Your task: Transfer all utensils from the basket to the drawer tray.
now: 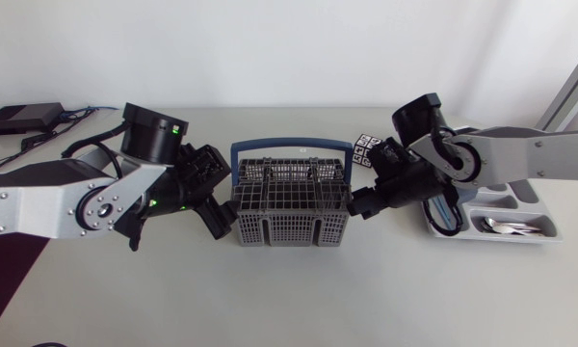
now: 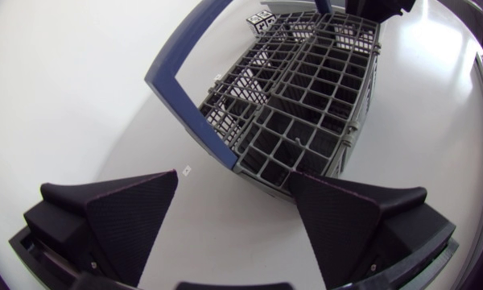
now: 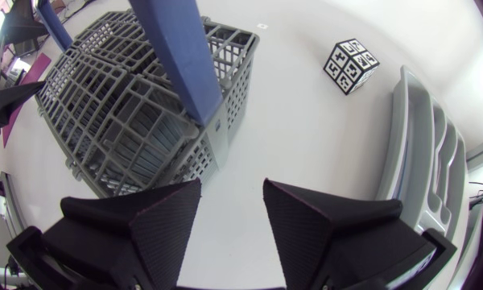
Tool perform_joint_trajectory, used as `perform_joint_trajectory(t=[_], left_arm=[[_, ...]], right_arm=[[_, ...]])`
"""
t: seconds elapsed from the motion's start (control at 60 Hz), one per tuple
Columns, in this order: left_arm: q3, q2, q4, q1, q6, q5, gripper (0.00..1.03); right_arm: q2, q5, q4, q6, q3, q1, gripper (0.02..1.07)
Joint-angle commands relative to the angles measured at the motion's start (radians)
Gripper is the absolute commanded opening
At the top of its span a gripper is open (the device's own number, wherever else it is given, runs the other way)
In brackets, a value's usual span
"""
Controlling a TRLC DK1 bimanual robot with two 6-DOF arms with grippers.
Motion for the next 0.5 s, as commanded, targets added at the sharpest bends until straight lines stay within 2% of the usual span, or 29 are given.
perform_joint_trajectory(t=[0.0, 0.483], left_arm=[[-0.022, 0.057, -0.031, 0.032, 0.046, -0.011, 0.98], [0.022, 0.117, 0.001, 0.063, 0.078, -0.010, 0.98]], right_arm=[[0.046, 0.013, 0.005, 0.036, 0.045, 0.017, 0.60], [0.120, 0.043, -0.001, 0.059, 0.122, 0.051, 0.60]])
